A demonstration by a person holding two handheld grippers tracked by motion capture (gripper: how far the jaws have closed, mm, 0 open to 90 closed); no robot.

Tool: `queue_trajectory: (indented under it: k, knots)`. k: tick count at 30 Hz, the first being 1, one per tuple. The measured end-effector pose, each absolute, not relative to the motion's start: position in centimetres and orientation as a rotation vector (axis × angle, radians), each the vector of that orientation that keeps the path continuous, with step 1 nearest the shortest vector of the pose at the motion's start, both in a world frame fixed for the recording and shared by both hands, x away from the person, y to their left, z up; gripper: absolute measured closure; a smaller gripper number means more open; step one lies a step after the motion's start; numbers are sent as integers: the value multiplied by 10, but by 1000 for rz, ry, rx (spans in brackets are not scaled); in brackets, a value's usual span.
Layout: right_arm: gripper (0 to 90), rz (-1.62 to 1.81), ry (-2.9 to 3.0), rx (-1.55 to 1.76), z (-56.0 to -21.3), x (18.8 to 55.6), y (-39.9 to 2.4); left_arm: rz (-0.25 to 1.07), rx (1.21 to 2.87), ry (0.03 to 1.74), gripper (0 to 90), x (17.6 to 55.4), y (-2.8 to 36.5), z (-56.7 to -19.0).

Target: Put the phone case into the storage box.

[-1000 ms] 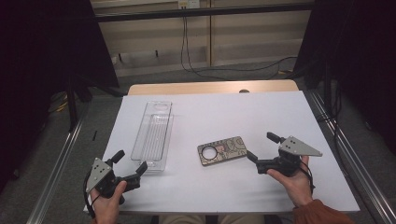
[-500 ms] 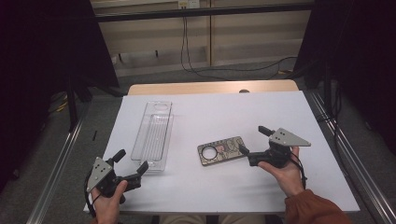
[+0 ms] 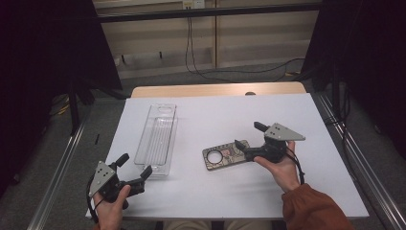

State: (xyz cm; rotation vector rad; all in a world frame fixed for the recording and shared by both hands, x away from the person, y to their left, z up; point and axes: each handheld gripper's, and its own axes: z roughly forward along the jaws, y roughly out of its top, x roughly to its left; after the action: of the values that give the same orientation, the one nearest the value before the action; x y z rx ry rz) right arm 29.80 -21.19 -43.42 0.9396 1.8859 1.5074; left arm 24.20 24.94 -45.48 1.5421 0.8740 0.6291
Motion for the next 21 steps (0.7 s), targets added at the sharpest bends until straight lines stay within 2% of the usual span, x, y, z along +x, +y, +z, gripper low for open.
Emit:
queue_trajectory:
  k: [11, 21]
  knots:
    - [34, 1516, 1866, 939, -430, 316, -205, 626, 1536, 873, 32, 242, 249, -455]
    - [93, 1526, 1858, 960, -434, 333, -197, 624, 1535, 873, 32, 242, 249, -455]
